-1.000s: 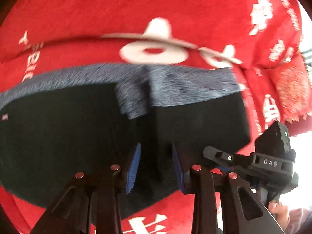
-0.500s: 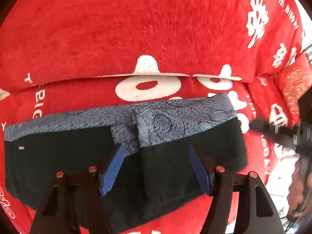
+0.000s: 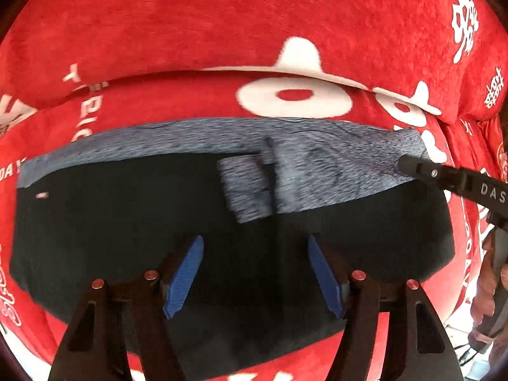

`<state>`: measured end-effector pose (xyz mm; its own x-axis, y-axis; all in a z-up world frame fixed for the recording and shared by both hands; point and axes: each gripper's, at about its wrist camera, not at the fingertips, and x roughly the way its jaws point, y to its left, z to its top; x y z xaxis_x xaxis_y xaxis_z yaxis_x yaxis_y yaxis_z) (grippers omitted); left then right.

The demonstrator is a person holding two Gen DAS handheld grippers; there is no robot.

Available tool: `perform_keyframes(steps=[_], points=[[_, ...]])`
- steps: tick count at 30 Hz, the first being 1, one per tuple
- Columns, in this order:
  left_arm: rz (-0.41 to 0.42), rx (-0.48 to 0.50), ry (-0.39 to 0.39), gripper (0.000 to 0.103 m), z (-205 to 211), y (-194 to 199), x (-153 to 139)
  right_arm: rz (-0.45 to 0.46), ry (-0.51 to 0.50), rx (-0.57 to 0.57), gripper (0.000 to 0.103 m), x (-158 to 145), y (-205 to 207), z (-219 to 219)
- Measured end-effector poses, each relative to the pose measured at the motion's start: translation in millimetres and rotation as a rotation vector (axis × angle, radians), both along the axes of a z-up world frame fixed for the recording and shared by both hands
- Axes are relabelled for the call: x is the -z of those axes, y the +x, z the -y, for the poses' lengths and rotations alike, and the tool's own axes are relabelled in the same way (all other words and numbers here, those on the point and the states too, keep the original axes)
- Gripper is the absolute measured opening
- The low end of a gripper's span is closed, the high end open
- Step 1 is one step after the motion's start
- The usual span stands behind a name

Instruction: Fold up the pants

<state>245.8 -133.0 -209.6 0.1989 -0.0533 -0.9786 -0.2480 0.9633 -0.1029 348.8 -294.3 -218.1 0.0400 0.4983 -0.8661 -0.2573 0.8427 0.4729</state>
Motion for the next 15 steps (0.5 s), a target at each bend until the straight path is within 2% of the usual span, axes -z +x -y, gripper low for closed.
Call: perform_keyframes(steps=[5,6,7,8,10,11,12,13,14,15], points=[[-0.022,-0.046,0.046,0.07,-30,-23,-8,-0.029,0.046,-0.09,0.027,-8,-27,-48],[-0.023,-0.062,0.048,0.075,-35,-28,-10,-0.024,0.048,-0.114,0.036,-12,-33,-62],[-0.022,-0.074,0.055,0.081,-39,-32,-13,-0.02,0.042,-0.127,0.055,-11,-33,-63],[-0.019,-0.085,0.066,0.082,-45,-37,-14,-0.001,0.022,-0.15,0.062,-14,-38,-77],[-0.021,-0.102,0.077,0.082,-53,-45,-15,0.033,-0.026,-0.18,0.064,-17,-41,-95],[-0.025,-0.111,0.08,0.082,-57,-49,-15,0.053,-0.084,-0.195,0.064,-14,-42,-107],[-0.03,-0.12,0.082,0.082,-61,-52,-14,0.069,-0.14,-0.201,0.057,-12,-42,-115],[-0.032,-0.126,0.082,0.082,-63,-54,-13,0.082,-0.194,-0.206,0.034,-10,-43,-120],[-0.031,-0.133,0.083,0.082,-66,-56,-13,0.084,-0.233,-0.213,0.025,-6,-43,-125],[-0.029,-0.14,0.084,0.082,-70,-60,-14,0.082,-0.26,-0.21,0.022,-2,-43,-130]])
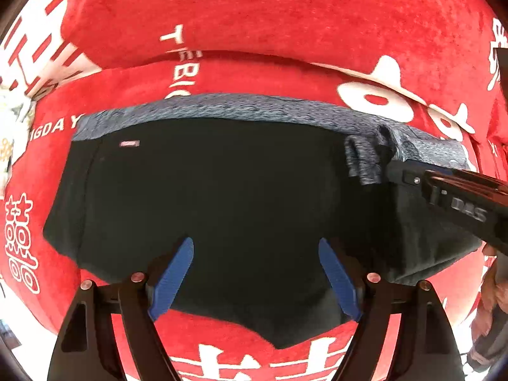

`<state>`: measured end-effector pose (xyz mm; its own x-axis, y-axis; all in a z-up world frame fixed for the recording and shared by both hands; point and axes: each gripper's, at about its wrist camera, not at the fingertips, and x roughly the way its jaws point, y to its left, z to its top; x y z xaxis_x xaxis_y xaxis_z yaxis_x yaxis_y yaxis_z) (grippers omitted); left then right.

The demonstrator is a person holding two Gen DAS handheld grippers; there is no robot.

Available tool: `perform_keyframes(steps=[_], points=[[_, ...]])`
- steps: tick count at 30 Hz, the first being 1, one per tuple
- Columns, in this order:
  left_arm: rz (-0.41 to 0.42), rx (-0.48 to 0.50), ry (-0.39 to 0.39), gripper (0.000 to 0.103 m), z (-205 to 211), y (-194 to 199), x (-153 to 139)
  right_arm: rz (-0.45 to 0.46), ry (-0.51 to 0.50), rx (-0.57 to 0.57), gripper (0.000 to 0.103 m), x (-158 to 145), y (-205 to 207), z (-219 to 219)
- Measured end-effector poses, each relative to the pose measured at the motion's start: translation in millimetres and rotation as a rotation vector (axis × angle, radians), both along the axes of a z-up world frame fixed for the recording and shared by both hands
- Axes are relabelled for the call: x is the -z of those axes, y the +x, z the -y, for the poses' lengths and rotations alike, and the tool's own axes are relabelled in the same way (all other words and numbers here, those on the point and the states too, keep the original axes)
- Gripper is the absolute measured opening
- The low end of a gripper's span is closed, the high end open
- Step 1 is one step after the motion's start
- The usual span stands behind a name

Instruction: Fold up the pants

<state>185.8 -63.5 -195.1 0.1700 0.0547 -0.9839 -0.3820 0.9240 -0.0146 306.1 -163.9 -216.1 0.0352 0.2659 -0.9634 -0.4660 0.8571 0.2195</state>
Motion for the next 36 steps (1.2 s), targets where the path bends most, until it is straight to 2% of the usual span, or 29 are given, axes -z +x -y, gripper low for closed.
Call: perform_keyframes(steps=[2,3,4,13,14,15,16,18,21,24,27,30,32,34,36], points=[[0.008,-0.016,-0.01,0.082,-5,-4,-2,-0.016,0.005,0.014,0.02,2,0,-7],[0.017,-0.023,-0.017,0.082,-8,-6,-4,-0.035,0.045,0.022,0.016,1,0,-5],[0.024,-0.026,-0.019,0.082,-5,-3,-1,-0.067,0.078,0.034,0.007,2,0,-4],[0.013,-0.053,-0.043,0.082,-11,-12,11,-0.111,0.101,0.011,0.008,10,-8,-10],[0.009,-0.051,-0.043,0.082,-11,-13,11,-0.143,0.142,0.006,0.007,10,-10,-10],[0.006,-0.049,-0.042,0.082,-11,-14,10,-0.218,0.204,0.004,0.007,11,-15,-9],[0.003,-0.047,-0.04,0.082,-11,-15,9,-0.237,0.209,0.0,0.007,10,-22,-10],[-0.001,-0.047,-0.036,0.082,-11,-17,5,-0.182,0.167,-0.029,0.007,-2,-34,-13],[-0.006,-0.052,-0.04,0.082,-14,-20,0,-0.119,0.175,-0.026,0.012,-24,-42,-4],[-0.022,-0.049,-0.035,0.082,-15,-23,-5,-0.066,0.14,-0.013,0.018,-38,-42,14],[-0.039,-0.05,-0.035,0.082,-15,-27,-7,-0.108,0.094,0.011,0.018,-26,-40,25],[-0.06,-0.054,-0.035,0.082,-16,-32,-8,-0.203,0.04,0.027,0.019,3,-49,32],[-0.065,-0.059,-0.039,0.082,-16,-36,-10,-0.195,0.06,0.04,0.021,0,-56,33],[-0.068,-0.059,-0.04,0.082,-18,-41,-12,-0.192,0.063,0.009,0.037,-6,-64,30],[-0.077,-0.058,-0.038,0.082,-19,-46,-12,-0.195,0.053,-0.02,0.043,-11,-73,26]])
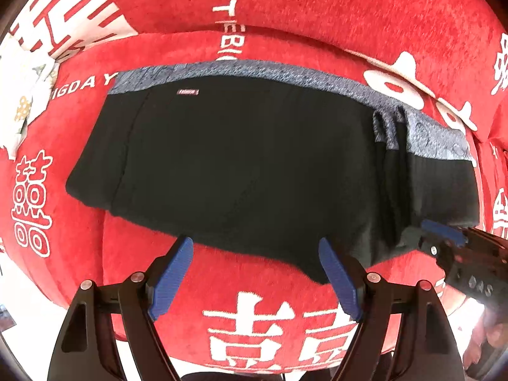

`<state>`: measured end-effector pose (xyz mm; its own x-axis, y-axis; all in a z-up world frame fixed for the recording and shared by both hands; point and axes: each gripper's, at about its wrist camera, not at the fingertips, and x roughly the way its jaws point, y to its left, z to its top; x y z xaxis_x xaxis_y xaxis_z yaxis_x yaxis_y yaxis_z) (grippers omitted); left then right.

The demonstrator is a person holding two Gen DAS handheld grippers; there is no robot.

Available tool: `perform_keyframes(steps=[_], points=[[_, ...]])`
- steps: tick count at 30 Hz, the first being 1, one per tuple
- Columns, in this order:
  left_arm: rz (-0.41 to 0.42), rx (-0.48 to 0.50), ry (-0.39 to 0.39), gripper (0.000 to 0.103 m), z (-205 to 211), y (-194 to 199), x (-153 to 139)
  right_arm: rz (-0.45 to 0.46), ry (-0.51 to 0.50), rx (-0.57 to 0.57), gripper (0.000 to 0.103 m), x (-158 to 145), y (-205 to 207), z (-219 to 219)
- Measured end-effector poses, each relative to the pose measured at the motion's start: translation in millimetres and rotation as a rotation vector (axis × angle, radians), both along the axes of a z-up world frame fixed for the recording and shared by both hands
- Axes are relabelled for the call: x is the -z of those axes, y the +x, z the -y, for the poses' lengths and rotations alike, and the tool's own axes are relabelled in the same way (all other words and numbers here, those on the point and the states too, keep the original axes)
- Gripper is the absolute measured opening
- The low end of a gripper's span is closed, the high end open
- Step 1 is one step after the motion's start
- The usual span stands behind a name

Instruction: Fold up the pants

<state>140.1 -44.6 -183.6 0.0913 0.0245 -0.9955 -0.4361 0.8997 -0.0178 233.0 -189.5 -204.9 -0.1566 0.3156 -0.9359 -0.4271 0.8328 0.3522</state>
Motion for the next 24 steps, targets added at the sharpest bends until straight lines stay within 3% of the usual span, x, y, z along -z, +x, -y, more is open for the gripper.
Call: perform_keyframes(steps=[15,24], points=[[-0.001,-0.105,-0.042,0.082,-36,-24,6,-0.048,-0.042,-0.118,0.05,-10,-30,-36],[-0.018,-0.193,-0.087,0.082,-73,-44,19,-0.048,-0.038,-0.177,0.065,-8,-33,-72]])
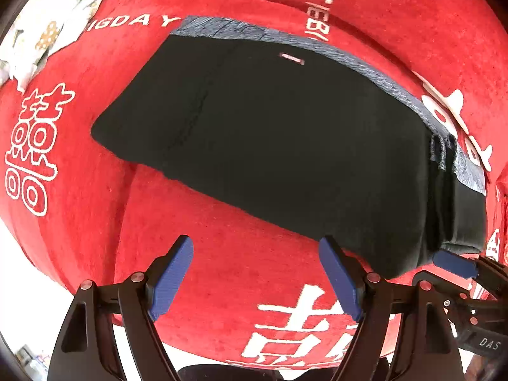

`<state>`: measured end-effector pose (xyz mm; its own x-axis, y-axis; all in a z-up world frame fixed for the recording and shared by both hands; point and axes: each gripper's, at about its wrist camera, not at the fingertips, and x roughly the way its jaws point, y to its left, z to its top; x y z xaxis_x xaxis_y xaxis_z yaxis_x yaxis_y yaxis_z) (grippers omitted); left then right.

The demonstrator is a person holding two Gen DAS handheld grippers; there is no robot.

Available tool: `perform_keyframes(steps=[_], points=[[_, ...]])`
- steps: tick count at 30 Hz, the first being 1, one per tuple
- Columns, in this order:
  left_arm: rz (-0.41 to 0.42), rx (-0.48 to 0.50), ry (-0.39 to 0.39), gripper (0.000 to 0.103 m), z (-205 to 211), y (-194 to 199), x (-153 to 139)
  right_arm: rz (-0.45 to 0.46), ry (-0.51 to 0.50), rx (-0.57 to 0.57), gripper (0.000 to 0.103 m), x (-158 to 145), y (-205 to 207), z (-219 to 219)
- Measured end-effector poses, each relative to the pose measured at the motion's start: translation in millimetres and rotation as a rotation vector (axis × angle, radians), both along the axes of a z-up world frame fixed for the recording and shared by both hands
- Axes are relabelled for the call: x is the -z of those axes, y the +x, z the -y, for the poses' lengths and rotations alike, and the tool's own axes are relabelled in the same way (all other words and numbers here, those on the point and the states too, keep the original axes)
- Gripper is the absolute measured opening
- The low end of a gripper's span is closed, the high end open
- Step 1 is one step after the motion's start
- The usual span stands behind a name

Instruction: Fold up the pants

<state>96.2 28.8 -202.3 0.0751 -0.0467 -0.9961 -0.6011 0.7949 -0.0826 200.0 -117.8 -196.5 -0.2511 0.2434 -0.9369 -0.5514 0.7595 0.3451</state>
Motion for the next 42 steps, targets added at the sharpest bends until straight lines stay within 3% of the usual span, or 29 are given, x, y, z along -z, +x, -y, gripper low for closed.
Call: perform_keyframes(steps=[21,27,29,30,37,42], points=[[-0.011,-0.134,-0.064,0.082,-63,-26,18,-0.01,-0.051,0.027,0.08,21,5,-14],[0.06,-0.267,-0.164,0.082,-99,-48,26,0.011,-0.047,0.026,0.084,23,4,-15],[0.063,-0.298,-0.178,0.099,-112,-56,29,0.011,-0.043,0.017,0.088,24,3,-18],[0.069,-0.313,-0.18,0.102,-117,-59,29,0.013,-0.046,0.008,0.089,24,1,-19],[0.166,-0.378,-0.235,0.102,-150,-67,22,0.001,-0.051,0.002,0.091,28,1,-23],[0.247,-0.43,-0.339,0.102,-162,-70,37,0.004,-0.057,-0.015,0.092,30,1,-24]])
